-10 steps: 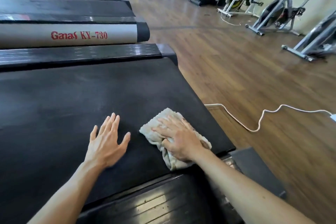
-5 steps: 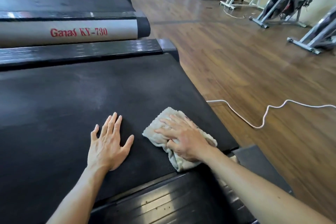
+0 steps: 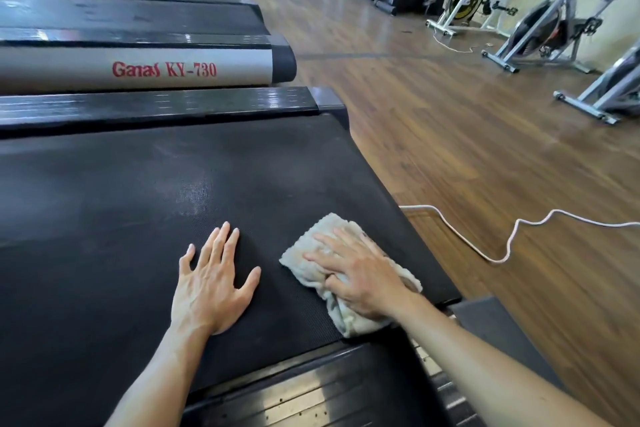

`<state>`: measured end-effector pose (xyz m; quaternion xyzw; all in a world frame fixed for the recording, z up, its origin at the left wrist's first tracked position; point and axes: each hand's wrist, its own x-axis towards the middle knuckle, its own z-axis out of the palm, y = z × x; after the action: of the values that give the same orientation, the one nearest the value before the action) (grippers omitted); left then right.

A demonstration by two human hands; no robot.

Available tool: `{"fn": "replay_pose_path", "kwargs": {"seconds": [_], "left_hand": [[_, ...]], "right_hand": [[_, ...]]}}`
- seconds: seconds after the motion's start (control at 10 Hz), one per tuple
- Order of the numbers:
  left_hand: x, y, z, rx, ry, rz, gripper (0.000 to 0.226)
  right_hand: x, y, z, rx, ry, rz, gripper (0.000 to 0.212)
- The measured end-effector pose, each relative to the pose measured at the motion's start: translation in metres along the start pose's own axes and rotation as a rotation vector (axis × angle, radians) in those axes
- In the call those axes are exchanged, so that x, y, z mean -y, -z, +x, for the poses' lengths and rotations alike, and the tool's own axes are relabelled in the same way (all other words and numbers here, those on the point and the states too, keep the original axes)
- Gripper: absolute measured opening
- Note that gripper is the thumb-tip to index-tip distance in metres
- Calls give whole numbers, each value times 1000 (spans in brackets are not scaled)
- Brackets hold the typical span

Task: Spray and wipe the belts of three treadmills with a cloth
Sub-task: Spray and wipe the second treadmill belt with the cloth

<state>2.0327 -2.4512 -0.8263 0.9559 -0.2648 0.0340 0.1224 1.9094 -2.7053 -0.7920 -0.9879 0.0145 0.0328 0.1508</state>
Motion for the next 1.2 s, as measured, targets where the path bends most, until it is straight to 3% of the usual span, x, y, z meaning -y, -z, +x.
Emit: {"fn": "replay_pose_path", "kwargs": {"seconds": [0.2, 0.3, 0.4, 0.5, 0.6, 0.7, 0.8, 0.9, 1.0, 1.1, 1.2], "left_hand": [[0, -1, 1, 5, 2, 0, 91], [-2, 1, 0, 16, 2, 15, 93], [-2, 1, 0, 6, 4, 5, 91], [-2, 2, 0, 20, 10, -3, 92], [-2, 3, 0, 37, 11, 20, 92], [-2, 3, 0, 43, 12, 22, 92], [-3, 4, 0, 49, 9, 22, 92], [-3, 5, -2, 47, 9, 16, 92], [-2, 5, -1, 55, 7, 16, 92], [-2, 3, 0, 53, 6, 15, 91], [-2, 5, -1, 50, 7, 8, 92]], "right_hand": [[-33, 19, 38, 17, -243, -70, 67], [-10, 7, 55, -2, -187, -88, 59], [9, -2, 31, 32, -35, -39, 69], [-12, 2, 6, 27, 31, -15, 71], [-34, 13, 10, 1, -107, -2, 74], [-26, 15, 40, -9, -239, -24, 61], [-6, 7, 47, -6, -186, -31, 60], [-9, 0, 12, 7, 16, 14, 68], [-40, 4, -9, -29, 33, 5, 64], [-46, 14, 17, -64, -145, -63, 61], [-14, 16, 44, -79, -186, -91, 50]]}}
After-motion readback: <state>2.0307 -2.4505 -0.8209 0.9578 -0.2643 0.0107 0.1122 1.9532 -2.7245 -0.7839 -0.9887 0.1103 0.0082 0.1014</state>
